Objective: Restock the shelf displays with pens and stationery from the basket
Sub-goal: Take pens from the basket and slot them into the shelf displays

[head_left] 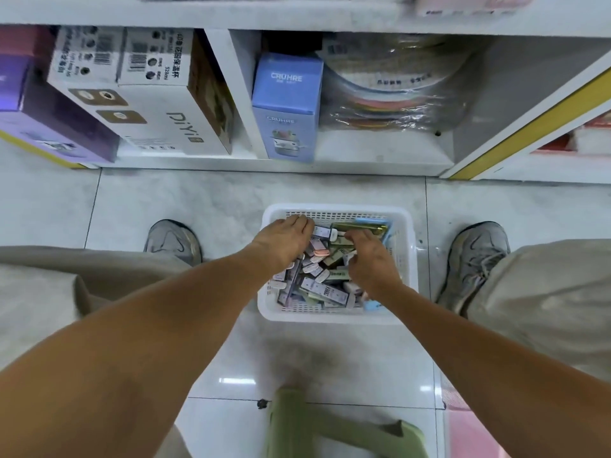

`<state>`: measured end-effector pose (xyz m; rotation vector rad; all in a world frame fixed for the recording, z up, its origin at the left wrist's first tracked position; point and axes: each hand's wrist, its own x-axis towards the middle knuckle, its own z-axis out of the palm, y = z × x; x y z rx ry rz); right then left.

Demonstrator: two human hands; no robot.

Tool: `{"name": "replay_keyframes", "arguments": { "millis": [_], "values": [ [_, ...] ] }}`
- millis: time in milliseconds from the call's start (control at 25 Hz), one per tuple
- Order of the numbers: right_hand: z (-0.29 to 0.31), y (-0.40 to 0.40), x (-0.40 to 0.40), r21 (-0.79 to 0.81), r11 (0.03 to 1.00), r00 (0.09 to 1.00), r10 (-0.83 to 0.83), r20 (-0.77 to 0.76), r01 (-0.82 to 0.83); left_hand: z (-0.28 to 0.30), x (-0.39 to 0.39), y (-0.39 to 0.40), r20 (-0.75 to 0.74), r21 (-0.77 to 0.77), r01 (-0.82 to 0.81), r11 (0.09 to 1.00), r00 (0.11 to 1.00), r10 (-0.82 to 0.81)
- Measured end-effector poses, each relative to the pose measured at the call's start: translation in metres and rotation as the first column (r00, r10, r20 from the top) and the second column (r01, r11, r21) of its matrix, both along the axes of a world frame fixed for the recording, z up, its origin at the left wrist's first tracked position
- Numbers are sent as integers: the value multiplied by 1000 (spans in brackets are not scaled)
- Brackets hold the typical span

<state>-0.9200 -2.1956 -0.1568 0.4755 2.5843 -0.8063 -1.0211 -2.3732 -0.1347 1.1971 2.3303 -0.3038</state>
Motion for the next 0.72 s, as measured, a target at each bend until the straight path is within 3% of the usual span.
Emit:
{"name": "replay_keyframes", "arguments": {
  "millis": [240, 440, 560, 720],
  "values": [
    [-9, 3, 5, -27, 997, 994, -75, -75, 73, -24, -8, 18, 104, 54, 116, 992, 987, -121],
    [-11, 1, 8, 1, 1000, 991, -19, -130, 20, -36, -9, 14, 142, 84, 209, 974, 965, -220],
    [-12, 4, 5, -38, 997, 986, -76, -147, 71, -42, -5, 18, 85, 123, 225, 967, 968, -236],
    [-15, 8, 2, -63, 984, 973, -174, -150, 166, -45, -6, 26, 179, 178, 151, 972, 967, -183]
  ]
}}
